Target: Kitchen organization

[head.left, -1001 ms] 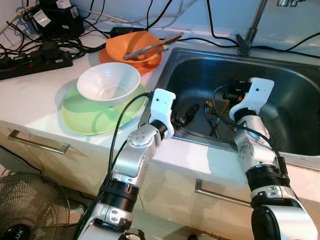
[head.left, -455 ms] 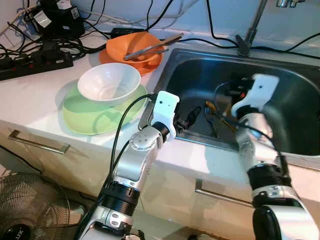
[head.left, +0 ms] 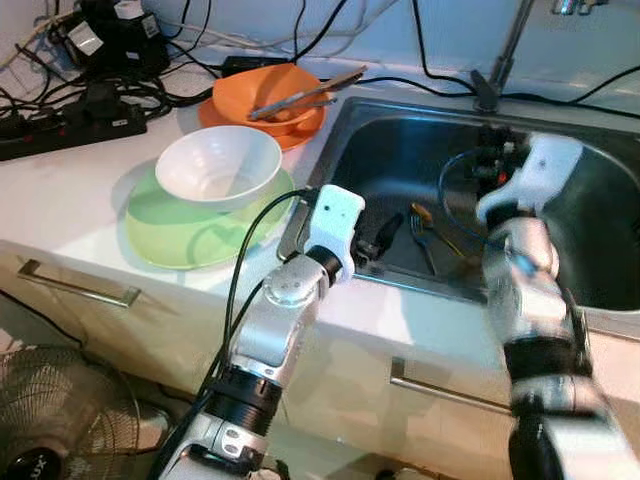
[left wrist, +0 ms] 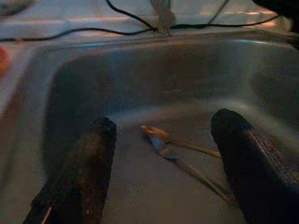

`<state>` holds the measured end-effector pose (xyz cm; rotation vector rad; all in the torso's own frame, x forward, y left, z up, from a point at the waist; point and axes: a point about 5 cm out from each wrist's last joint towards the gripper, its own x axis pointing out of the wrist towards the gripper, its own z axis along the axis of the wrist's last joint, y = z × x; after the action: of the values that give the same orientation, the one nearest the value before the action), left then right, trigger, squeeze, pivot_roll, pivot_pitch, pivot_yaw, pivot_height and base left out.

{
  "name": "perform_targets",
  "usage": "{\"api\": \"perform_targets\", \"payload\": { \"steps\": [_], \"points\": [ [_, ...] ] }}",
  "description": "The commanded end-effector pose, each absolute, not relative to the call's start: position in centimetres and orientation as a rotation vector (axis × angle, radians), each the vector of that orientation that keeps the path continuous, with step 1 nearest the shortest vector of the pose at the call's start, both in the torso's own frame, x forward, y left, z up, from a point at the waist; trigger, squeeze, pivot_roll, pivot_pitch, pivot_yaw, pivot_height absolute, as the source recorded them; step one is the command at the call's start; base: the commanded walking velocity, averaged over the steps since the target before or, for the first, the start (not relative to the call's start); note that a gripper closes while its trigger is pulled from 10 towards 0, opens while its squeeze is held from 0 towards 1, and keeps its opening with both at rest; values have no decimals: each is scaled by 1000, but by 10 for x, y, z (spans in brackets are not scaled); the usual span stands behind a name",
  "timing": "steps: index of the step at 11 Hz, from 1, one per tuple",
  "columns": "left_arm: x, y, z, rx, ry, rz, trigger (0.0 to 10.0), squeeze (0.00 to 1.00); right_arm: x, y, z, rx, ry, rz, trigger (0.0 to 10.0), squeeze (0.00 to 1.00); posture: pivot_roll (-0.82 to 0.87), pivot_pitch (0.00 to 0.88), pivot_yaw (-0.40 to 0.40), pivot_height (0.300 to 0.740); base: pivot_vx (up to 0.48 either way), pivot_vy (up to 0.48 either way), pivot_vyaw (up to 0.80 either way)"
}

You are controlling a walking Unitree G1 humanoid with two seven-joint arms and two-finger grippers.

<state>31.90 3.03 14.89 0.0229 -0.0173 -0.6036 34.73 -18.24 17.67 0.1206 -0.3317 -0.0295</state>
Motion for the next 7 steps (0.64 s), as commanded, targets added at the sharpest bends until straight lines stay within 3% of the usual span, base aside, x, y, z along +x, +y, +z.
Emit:
{"api": "perform_targets", "payload": {
  "steps": [1,4,7],
  "points": [
    [320,40,141,49,-9,-549,10000,0,343,-181,180,117,-340,-31,10000,0,29,61,10,740,0,0,0],
    [324,59,150,88,-114,-444,10000,0,318,-171,171,92,-333,5,10000,0,15,91,21,740,0,0,0],
    [321,61,151,110,-160,-435,10000,0,310,-152,153,106,-265,46,10000,0,24,96,23,740,0,0,0]
  ]
}}
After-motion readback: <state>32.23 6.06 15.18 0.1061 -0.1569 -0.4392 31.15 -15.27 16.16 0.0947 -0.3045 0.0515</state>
